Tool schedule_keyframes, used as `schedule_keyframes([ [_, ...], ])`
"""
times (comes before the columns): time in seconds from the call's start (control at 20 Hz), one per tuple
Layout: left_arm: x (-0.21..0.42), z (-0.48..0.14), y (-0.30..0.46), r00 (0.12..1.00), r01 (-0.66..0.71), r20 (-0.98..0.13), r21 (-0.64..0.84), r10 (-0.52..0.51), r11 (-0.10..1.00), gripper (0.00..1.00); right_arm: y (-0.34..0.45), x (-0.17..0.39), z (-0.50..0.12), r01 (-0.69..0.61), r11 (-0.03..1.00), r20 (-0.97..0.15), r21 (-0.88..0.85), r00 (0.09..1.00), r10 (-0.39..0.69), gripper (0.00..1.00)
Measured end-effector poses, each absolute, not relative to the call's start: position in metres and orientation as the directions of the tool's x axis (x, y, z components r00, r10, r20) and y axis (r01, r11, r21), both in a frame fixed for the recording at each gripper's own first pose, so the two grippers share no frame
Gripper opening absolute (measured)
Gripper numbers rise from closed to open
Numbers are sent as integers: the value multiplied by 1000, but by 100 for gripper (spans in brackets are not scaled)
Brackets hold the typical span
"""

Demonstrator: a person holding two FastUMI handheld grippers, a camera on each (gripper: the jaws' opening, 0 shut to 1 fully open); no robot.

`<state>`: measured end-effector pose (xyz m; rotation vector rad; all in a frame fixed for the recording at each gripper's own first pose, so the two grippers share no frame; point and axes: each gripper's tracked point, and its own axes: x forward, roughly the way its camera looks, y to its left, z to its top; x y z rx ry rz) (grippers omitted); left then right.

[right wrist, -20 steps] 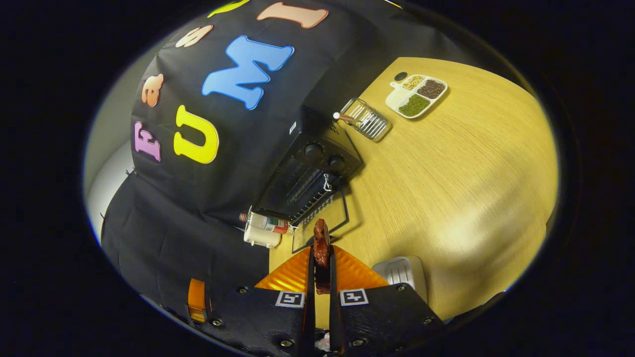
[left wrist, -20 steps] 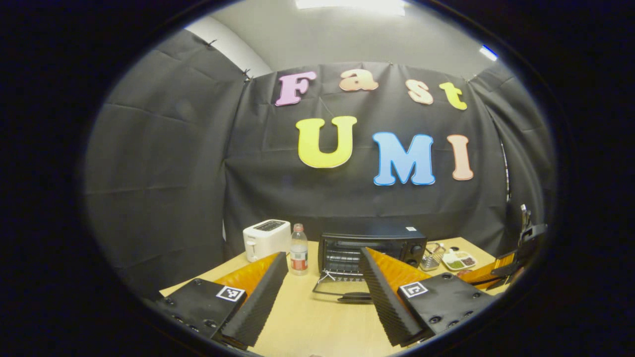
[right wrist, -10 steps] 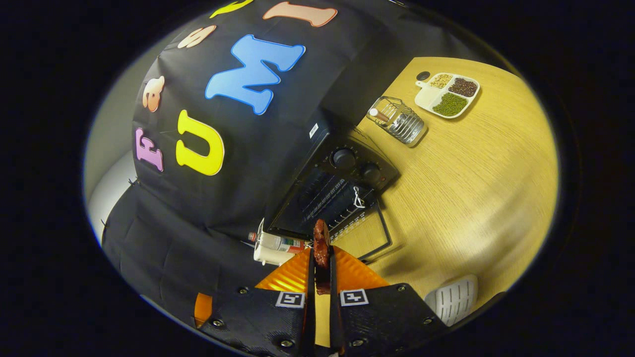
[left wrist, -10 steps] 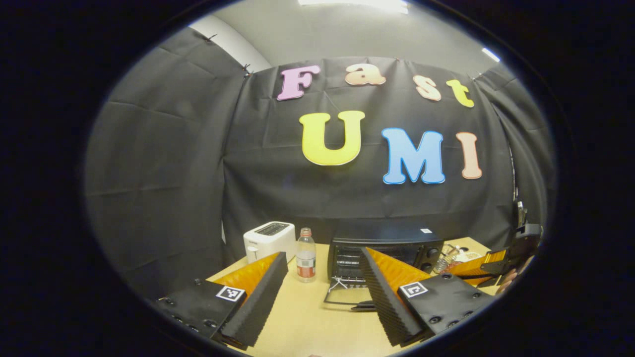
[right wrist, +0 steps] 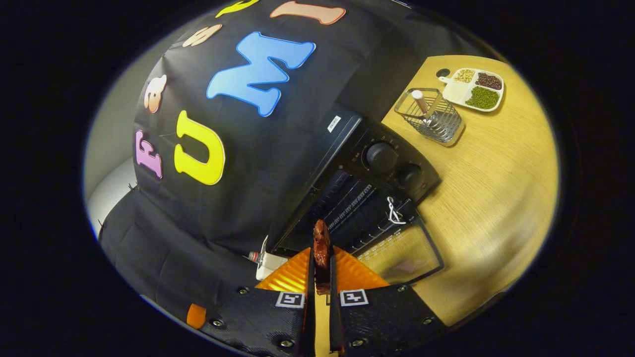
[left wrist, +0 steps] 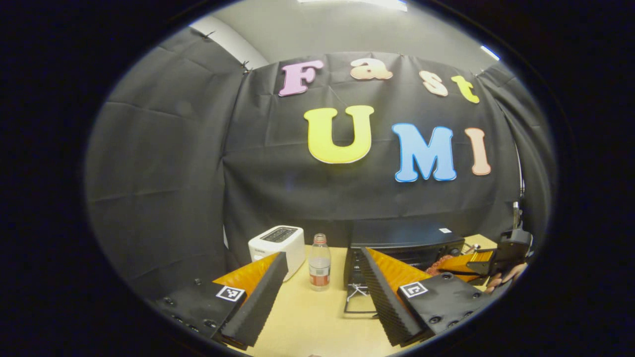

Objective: Open the electric oven with the left hand, put the food in, and close the electric oven.

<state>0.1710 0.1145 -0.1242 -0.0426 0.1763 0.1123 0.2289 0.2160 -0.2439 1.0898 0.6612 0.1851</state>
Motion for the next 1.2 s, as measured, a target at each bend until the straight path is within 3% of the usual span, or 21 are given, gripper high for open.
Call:
schedule_keyframes([
  [0.6, 201, -154, 153, 967, -111, -232, -18, 104, 994, 98, 249, 303, -286, 190, 478, -395, 857, 839, 374, 11],
  [1.2, 213, -169, 164, 955, -136, -268, -20, 125, 991, 98, 239, 331, -308, 218, 601, -467, 769, 833, 295, 15],
])
